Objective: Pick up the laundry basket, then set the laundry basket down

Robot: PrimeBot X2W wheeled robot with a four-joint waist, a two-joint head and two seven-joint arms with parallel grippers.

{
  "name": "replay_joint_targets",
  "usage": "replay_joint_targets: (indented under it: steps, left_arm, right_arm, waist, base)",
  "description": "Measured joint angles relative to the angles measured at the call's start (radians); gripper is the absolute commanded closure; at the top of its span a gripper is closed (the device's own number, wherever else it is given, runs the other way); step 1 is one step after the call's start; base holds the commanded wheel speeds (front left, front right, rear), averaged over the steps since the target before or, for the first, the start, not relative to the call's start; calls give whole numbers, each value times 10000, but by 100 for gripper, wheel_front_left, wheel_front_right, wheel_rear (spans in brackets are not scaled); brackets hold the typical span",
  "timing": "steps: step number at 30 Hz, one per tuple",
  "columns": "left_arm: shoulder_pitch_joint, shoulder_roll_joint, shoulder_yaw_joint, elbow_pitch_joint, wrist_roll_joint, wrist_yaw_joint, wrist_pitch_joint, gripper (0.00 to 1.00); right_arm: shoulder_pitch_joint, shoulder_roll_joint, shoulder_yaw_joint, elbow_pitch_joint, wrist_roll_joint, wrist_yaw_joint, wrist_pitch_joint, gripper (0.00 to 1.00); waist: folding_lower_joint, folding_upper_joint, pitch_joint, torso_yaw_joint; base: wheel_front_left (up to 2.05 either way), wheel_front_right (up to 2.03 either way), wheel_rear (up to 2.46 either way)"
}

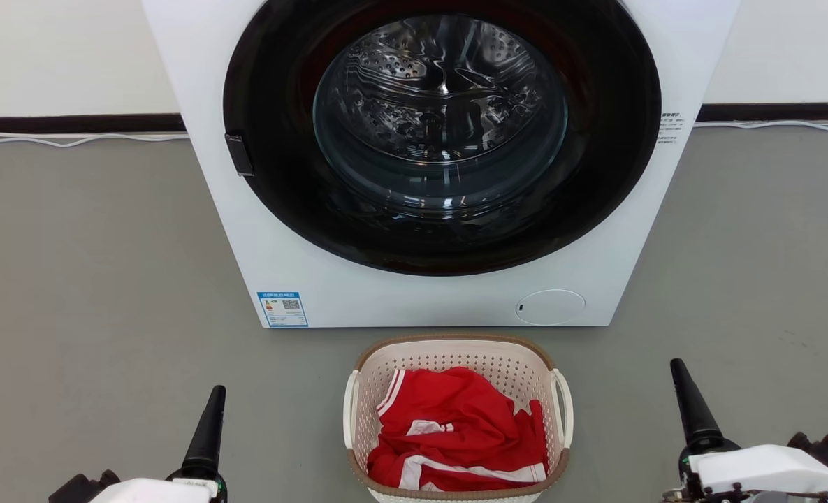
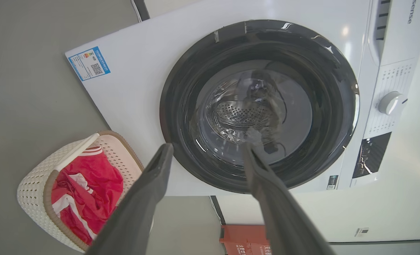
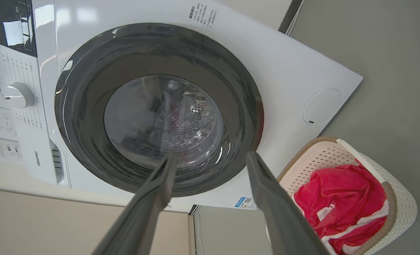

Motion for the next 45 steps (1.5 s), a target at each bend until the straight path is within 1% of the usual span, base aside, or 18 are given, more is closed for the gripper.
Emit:
replay_joint_targets:
  steps: [6, 8, 18, 45]
  left_arm:
    - [1, 8, -8, -90, 886, 0, -192, 0]
    - [2, 10, -8, -109, 1413, 0, -247, 0]
    - [12, 27, -136, -313, 3287, -4, -514, 0]
    - [214, 42, -123, -594, 6462, -6, -1327, 0]
  right_arm:
    - [0, -46, 219, -148, -1139, 0, -171, 0]
    - [0, -98, 267, -190, -1693, 0, -263, 0]
    - [1, -107, 355, -268, -3260, 0, -568, 0]
    - [27, -105, 656, -222, -6642, 4, -1319, 0]
  waist:
    - [-1, 0, -4, 28]
    - [-1, 0, -7, 40]
    - [-1, 0, -18, 68]
    - [-2, 0, -45, 100]
  base:
    - [0, 0, 0]
    - [0, 0, 0]
    - [0, 0, 0]
    - [0, 0, 0]
